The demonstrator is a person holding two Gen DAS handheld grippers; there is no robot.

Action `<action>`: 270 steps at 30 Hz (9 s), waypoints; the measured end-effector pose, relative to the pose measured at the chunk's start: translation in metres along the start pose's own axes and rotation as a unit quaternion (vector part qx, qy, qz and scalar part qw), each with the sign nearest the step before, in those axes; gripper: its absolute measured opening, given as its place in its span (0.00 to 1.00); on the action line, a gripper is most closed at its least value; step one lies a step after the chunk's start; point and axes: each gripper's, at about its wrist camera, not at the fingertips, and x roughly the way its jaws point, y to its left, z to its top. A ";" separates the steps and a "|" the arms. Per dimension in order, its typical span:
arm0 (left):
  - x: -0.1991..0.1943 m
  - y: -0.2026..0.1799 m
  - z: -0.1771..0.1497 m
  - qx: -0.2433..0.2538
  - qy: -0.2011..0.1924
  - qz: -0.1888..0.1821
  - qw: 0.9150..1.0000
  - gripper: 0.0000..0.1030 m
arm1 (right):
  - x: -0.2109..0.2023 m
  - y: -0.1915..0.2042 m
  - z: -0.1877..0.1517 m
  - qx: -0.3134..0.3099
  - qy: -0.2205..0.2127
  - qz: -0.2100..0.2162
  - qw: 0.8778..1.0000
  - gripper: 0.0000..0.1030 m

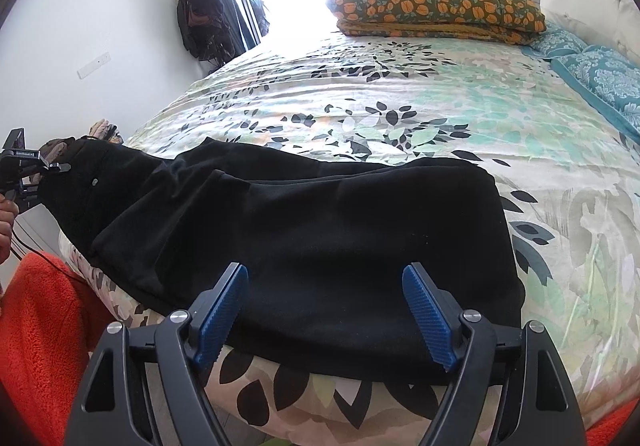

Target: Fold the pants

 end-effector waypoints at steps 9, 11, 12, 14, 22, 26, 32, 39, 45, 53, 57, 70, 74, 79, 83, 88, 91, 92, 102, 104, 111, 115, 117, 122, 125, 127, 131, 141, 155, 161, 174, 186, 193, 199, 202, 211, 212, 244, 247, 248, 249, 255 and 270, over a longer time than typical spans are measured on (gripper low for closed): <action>0.072 -0.133 -0.099 0.209 0.022 0.036 0.977 0.11 | 0.051 0.059 0.077 0.207 0.099 0.308 0.923 0.90; 0.092 -0.148 -0.118 0.253 0.031 0.033 0.966 0.17 | 0.076 0.074 0.086 0.251 0.124 0.367 0.887 0.92; 0.100 -0.153 -0.128 0.276 0.042 0.031 0.960 0.26 | 0.085 0.079 0.088 0.260 0.130 0.378 0.879 0.92; 0.102 -0.160 -0.144 0.311 0.066 0.020 0.948 0.38 | 0.101 0.086 0.085 0.259 0.144 0.363 0.883 0.96; 0.024 -0.114 -0.110 0.227 0.019 -0.020 0.973 0.60 | 0.126 0.094 0.071 0.256 0.176 0.345 0.886 0.98; -0.007 -0.083 -0.087 0.177 -0.051 0.021 0.983 0.62 | 0.117 0.126 0.069 0.153 0.201 0.278 0.927 0.98; 0.004 -0.038 -0.074 0.109 -0.076 0.084 0.988 0.62 | 0.097 0.149 0.063 0.049 0.207 0.215 0.953 0.25; 0.012 -0.020 -0.079 0.075 -0.069 0.091 0.991 0.62 | 0.035 0.104 0.119 0.134 0.126 0.337 0.923 0.21; 0.021 -0.034 -0.084 0.099 -0.056 0.085 0.990 0.62 | 0.005 0.000 0.124 0.180 0.115 0.314 0.925 0.21; 0.047 -0.058 -0.096 0.145 -0.029 0.093 0.985 0.62 | 0.022 -0.120 0.039 0.285 0.153 0.221 0.920 0.21; 0.053 -0.067 -0.103 0.162 -0.021 0.098 0.982 0.62 | 0.008 -0.123 0.042 0.296 0.123 0.260 0.911 0.20; 0.064 -0.071 -0.114 0.184 -0.004 0.107 0.977 0.62 | 0.015 -0.173 0.010 0.331 0.117 0.216 0.911 0.20; 0.071 -0.072 -0.115 0.185 0.007 0.108 0.977 0.62 | 0.013 -0.169 0.014 0.293 0.117 0.157 0.936 0.39; 0.069 -0.084 -0.121 0.213 -0.004 0.118 0.970 0.62 | -0.009 -0.175 0.021 0.257 0.092 0.088 0.958 0.71; 0.076 -0.112 -0.131 0.250 -0.013 0.117 0.961 0.62 | -0.056 -0.147 0.048 0.149 0.028 -0.001 0.988 0.71; 0.126 -0.172 -0.158 0.343 0.013 0.090 0.935 0.63 | -0.055 -0.052 0.072 -0.037 -0.008 0.013 0.999 0.69; 0.172 -0.188 -0.187 0.388 0.050 0.096 0.915 0.69 | -0.009 -0.032 0.045 -0.092 0.041 -0.005 0.995 0.57; 0.186 -0.189 -0.200 0.410 0.064 0.110 0.903 0.69 | 0.009 -0.040 0.029 -0.094 0.073 -0.025 0.993 0.48; 0.174 -0.218 -0.133 0.404 0.036 0.088 0.910 0.71 | 0.021 -0.064 0.000 -0.037 0.090 -0.036 0.995 0.42; 0.199 -0.216 -0.096 0.367 0.051 0.096 0.924 0.71 | 0.022 -0.061 0.001 -0.042 0.092 -0.042 0.994 0.42; 0.314 -0.192 -0.044 0.323 0.105 0.180 0.923 0.79 | 0.023 -0.062 0.001 -0.041 0.091 -0.038 0.994 0.42; 0.312 -0.174 -0.020 0.250 0.074 0.212 0.942 0.79 | 0.023 -0.063 0.000 -0.036 0.091 -0.032 0.995 0.42; 0.298 -0.172 -0.015 0.251 0.052 0.222 0.941 0.78 | 0.023 -0.064 0.001 -0.034 0.091 -0.028 0.995 0.42; 0.234 -0.172 -0.013 0.265 0.016 0.208 0.942 0.77 | 0.013 -0.070 0.007 -0.013 0.078 0.006 0.997 0.48; 0.192 -0.182 -0.042 0.292 0.029 0.167 0.941 0.77 | -0.013 -0.069 0.014 0.000 0.043 0.014 0.999 0.48; 0.171 -0.189 -0.077 0.320 0.051 0.131 0.937 0.77 | -0.033 -0.061 0.015 -0.003 0.023 0.029 0.999 0.48; 0.167 -0.191 -0.158 0.378 0.119 0.095 0.913 0.77 | -0.036 -0.040 0.000 -0.007 0.052 0.071 0.996 0.50; 0.137 -0.185 -0.176 0.362 0.090 0.107 0.921 0.77 | -0.060 -0.047 -0.016 0.022 0.048 -0.023 0.998 0.52; 0.126 -0.184 -0.185 0.379 0.060 0.164 0.909 0.77 | -0.085 -0.043 -0.011 0.012 -0.022 -0.090 0.996 0.70; 0.129 -0.184 -0.187 0.391 0.060 0.176 0.902 0.77 | -0.082 -0.042 -0.015 0.007 -0.019 -0.090 0.996 0.70; 0.123 -0.182 -0.186 0.378 0.041 0.168 0.910 0.77 | -0.080 -0.043 -0.017 0.007 -0.021 -0.090 0.996 0.71; 0.127 -0.177 -0.186 0.369 0.049 0.172 0.912 0.77 | -0.083 -0.052 -0.017 0.027 -0.025 -0.091 0.995 0.75; 0.125 -0.170 -0.182 0.355 0.047 0.176 0.917 0.77 | -0.087 -0.060 -0.017 0.044 -0.030 -0.096 0.994 0.77; 0.126 -0.167 -0.183 0.353 0.050 0.176 0.917 0.77 | -0.086 -0.060 -0.017 0.043 -0.028 -0.098 0.994 0.77; 0.126 -0.168 -0.184 0.356 0.050 0.177 0.916 0.77 | -0.085 -0.059 -0.017 0.039 -0.026 -0.099 0.994 0.77; 0.131 -0.160 -0.181 0.348 0.055 0.191 0.916 0.77 | -0.084 -0.068 -0.019 0.061 -0.022 -0.096 0.993 0.77; 0.131 -0.160 -0.181 0.349 0.054 0.193 0.915 0.77 | -0.084 -0.068 -0.019 0.061 -0.021 -0.096 0.993 0.77; 0.215 -0.124 -0.109 0.195 0.251 -0.016 0.948 0.77 | 0.017 -0.197 0.006 0.281 0.137 0.167 0.935 0.81; 0.229 -0.117 -0.109 0.184 0.257 -0.018 0.949 0.79 | 0.039 -0.190 0.007 0.257 0.160 0.172 0.937 0.81; 0.229 -0.117 -0.109 0.179 0.254 -0.024 0.950 0.80 | 0.045 -0.187 0.006 0.249 0.166 0.176 0.938 0.81; 0.229 -0.117 -0.109 0.177 0.251 -0.028 0.951 0.81 | 0.049 -0.183 0.004 0.242 0.167 0.182 0.938 0.82; 0.238 -0.124 -0.110 0.173 0.257 -0.051 0.949 0.85 | 0.060 -0.163 0.006 0.228 0.160 0.219 0.935 0.95; 0.191 -0.145 -0.096 0.158 0.210 -0.050 0.964 0.16 | 0.025 -0.148 0.013 0.199 0.116 0.252 0.940 0.36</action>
